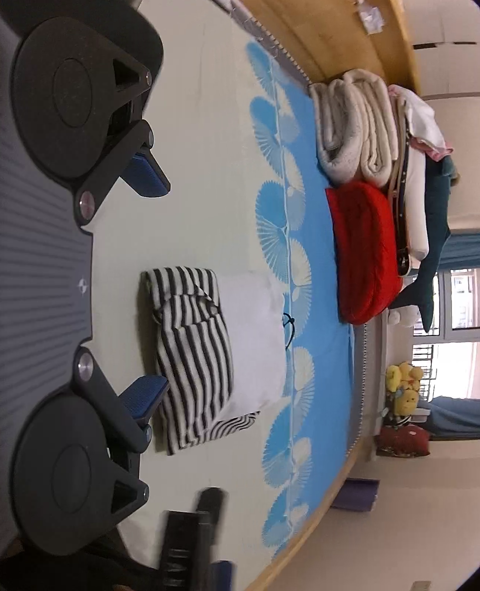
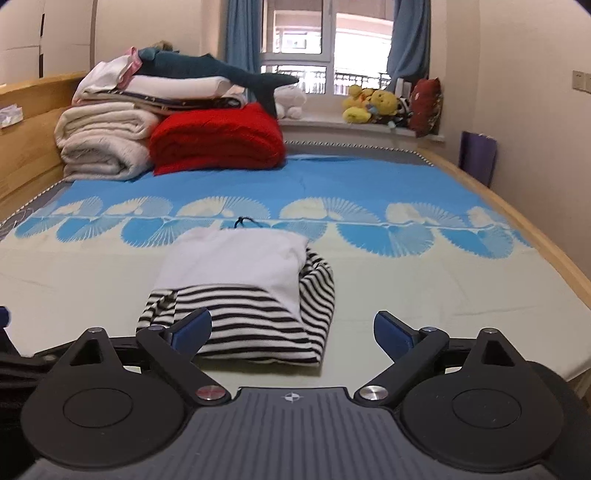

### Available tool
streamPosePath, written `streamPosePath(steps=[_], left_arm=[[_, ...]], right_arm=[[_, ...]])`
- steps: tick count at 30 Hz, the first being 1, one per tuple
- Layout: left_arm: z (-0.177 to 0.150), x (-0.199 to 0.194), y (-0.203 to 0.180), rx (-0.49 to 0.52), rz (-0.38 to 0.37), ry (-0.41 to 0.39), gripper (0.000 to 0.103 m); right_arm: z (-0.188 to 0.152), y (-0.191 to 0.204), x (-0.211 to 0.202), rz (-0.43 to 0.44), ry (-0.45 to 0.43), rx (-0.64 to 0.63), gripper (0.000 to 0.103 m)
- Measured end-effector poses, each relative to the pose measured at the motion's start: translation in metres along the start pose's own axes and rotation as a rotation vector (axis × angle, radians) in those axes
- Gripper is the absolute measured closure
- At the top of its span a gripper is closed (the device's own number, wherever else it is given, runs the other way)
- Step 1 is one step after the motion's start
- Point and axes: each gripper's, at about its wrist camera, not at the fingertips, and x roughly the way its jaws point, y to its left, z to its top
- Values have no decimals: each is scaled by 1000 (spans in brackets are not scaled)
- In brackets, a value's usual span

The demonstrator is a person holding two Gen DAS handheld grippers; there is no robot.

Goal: Fold small clothes

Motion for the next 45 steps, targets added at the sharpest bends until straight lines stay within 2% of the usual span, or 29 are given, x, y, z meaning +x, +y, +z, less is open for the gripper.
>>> streamPosePath(steps=[4, 7, 22, 45], left_arm=[[2, 25, -8, 50, 29, 18, 0], [2, 36, -8, 32, 13, 47, 0], [3, 40, -5, -20, -8, 71, 1], [2, 41, -6, -23, -4, 79, 1]], right_arm=[[-4, 4, 17, 2, 63, -11, 8], [-7, 5, 22, -1, 79, -3, 8], [-7, 9, 20, 44, 62, -9, 8], [-8, 10, 21, 46, 65, -10, 8]])
